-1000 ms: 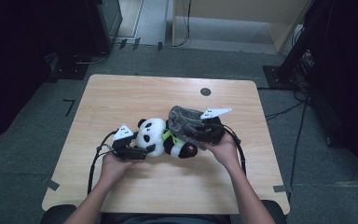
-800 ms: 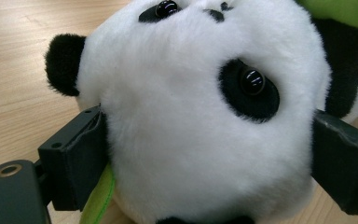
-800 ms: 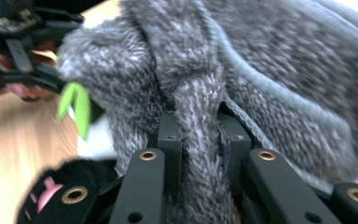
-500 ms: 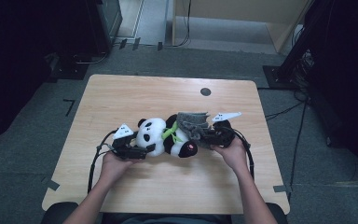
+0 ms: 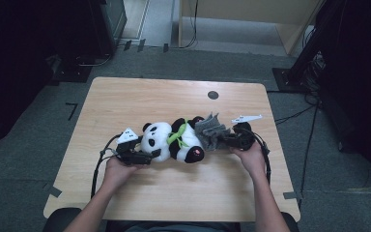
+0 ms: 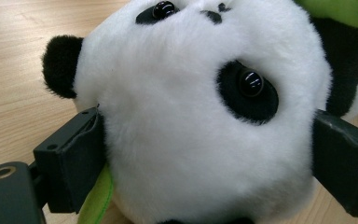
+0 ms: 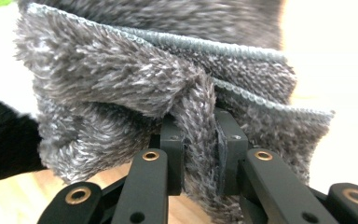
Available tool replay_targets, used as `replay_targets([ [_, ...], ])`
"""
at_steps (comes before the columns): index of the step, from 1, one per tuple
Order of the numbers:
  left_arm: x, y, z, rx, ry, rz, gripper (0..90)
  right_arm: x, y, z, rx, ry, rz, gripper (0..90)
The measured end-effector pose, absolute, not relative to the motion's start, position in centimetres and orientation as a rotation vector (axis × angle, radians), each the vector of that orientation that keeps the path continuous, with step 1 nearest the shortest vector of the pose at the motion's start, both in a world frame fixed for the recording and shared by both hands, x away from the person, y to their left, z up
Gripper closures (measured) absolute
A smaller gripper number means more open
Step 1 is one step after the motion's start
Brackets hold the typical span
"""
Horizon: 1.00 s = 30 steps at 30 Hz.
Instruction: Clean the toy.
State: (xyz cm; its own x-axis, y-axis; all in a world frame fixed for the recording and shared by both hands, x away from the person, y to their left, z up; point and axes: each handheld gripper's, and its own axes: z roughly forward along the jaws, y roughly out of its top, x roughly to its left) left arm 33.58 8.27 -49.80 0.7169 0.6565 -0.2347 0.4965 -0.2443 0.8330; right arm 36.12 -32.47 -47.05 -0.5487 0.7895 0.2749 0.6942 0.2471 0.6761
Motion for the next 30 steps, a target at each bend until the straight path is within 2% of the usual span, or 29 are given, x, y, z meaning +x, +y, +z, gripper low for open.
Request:
replay_targets([
  [6,33.6,8.3,-49.8,1.904,0.891,0.199,6.5,36.3,-34.3,-46.4,1.493,2.282,1.229,79.7],
  [14,33.6,8.2,-49.8,1.901,0.891,0.202,6.4,35.5,-34.9,-43.4,1.453,2.192,1.341,83.6],
  [30,33.5,8.3,-49.9,1.904,0.890,0.204,6.3,35.0,-27.3,-40.8,1.156,2.391,1.403,83.7],
])
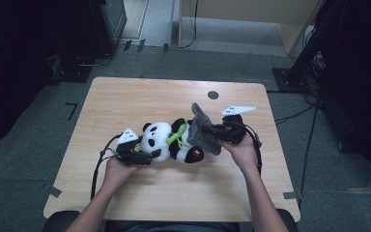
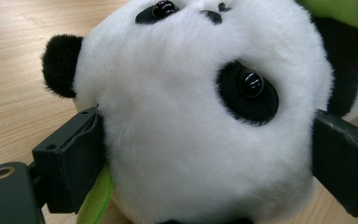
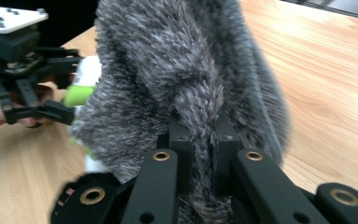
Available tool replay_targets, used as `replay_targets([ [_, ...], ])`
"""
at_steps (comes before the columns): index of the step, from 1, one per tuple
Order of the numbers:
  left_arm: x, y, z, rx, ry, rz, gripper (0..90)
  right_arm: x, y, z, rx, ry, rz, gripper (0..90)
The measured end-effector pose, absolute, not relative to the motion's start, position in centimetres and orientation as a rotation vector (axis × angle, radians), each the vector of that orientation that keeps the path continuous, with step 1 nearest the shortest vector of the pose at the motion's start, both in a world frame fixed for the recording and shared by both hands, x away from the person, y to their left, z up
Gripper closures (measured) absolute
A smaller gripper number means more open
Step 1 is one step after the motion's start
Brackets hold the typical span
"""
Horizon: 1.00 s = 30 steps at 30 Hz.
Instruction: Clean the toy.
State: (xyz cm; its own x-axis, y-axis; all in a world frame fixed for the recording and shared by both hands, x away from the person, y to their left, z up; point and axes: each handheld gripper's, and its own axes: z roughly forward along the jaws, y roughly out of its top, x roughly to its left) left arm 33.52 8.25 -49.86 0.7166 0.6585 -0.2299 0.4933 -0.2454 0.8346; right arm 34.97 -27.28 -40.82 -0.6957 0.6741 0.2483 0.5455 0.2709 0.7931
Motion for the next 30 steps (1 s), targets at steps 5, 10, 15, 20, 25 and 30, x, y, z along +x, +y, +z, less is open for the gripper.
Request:
replay_targets([
  [5,33.4,8.3,-50.0,1.895,0.888,0.211,6.2,34.9,-25.7,-40.9,1.119,2.427,1.388,80.4],
  [10,33.4,8.3,-50.0,1.887,0.896,0.207,6.2,35.3,-24.4,-42.1,1.044,2.484,1.330,57.0],
  [15,33.5,8.3,-50.0,1.873,0.909,0.198,6.2,35.2,-23.7,-42.9,0.995,2.488,1.346,38.3],
  [20,33.5,8.2,-50.0,1.877,0.910,0.199,6.2,34.9,-22.9,-43.4,0.946,2.479,1.273,37.4],
  [25,33.4,8.1,-50.0,1.891,0.902,0.213,6.3,34.6,-22.8,-44.2,0.968,2.474,1.253,43.6],
  [30,33.4,8.1,-50.0,1.891,0.901,0.210,6.2,34.4,-23.0,-44.6,0.988,2.451,1.265,55.8],
])
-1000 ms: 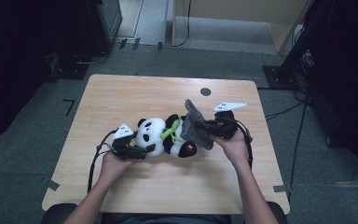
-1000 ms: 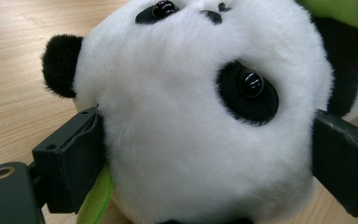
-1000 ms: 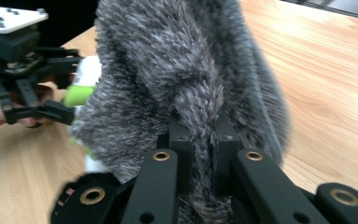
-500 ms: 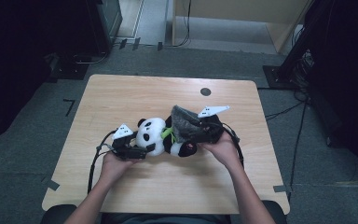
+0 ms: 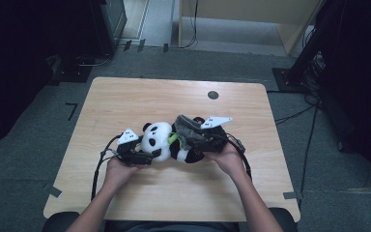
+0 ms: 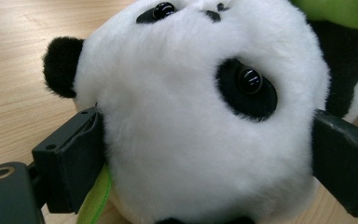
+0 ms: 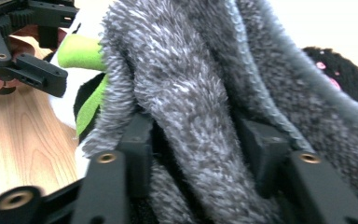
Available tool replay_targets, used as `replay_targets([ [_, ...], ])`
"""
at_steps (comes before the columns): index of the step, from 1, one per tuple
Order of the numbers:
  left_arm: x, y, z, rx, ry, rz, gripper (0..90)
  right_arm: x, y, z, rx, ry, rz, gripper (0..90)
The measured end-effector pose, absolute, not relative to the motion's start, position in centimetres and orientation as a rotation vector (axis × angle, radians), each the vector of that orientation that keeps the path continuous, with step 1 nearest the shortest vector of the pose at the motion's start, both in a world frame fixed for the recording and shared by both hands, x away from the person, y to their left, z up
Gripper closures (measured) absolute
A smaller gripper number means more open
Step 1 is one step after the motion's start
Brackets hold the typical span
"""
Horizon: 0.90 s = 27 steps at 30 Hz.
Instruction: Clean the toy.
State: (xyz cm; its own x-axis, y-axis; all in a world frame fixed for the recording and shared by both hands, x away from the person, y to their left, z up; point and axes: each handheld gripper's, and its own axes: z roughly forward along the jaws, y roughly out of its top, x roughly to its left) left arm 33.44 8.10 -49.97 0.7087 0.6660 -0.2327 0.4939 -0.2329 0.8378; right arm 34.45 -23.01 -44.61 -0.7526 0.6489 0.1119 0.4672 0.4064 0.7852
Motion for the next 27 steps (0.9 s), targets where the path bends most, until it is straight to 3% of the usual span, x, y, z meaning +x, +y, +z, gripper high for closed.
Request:
replay_targets([
  [2,33.4,8.1,-50.0,1.893,0.897,0.213,6.2,34.4,-23.2,-44.5,1.012,2.448,1.250,67.0],
  [7,33.4,8.1,-50.0,1.897,0.892,0.219,6.3,34.6,-24.0,-44.5,1.039,2.461,1.272,75.1],
  [27,33.9,8.3,-49.9,1.890,0.899,0.192,6.2,35.4,-28.4,-46.4,1.295,2.477,1.079,79.0],
])
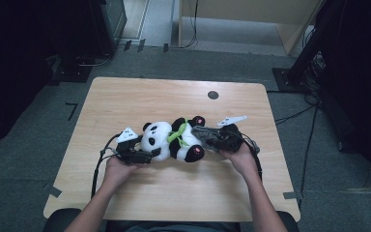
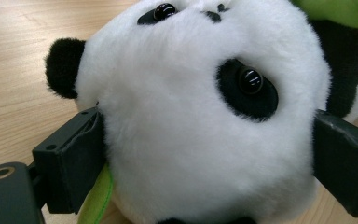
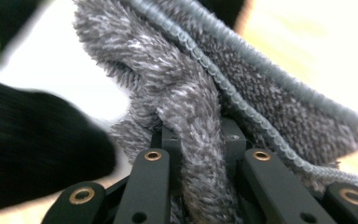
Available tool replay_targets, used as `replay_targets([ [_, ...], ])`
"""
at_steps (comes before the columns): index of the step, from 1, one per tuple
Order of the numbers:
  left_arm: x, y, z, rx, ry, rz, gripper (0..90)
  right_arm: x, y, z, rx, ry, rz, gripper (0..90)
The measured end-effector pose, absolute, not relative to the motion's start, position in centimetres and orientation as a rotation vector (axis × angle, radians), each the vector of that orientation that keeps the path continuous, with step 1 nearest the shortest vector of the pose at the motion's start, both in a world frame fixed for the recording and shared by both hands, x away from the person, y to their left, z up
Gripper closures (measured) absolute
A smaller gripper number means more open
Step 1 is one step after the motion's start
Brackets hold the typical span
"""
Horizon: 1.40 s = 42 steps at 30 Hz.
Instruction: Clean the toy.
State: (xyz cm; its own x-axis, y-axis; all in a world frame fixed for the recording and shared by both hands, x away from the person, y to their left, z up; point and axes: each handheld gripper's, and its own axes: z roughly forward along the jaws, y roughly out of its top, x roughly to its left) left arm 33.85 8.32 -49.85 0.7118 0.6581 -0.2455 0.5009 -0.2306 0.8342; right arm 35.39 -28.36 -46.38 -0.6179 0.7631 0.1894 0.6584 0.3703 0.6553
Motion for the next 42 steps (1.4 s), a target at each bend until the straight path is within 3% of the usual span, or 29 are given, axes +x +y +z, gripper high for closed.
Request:
replay_targets([
  [5,34.0,8.3,-49.8,1.898,0.899,0.187,6.0,35.6,-29.9,-46.1,1.397,2.434,1.113,78.9],
  [13,33.8,8.3,-49.8,1.898,0.893,0.193,5.9,34.5,-29.5,-42.3,1.298,2.352,1.288,78.7],
  [26,33.5,8.3,-49.7,1.886,0.906,0.182,6.2,35.7,-21.2,-35.9,0.995,2.459,1.315,78.6],
  [42,33.6,8.5,-49.5,1.859,0.894,0.210,13.8,40.3,-10.7,-36.8,0.893,2.674,1.188,77.3],
])
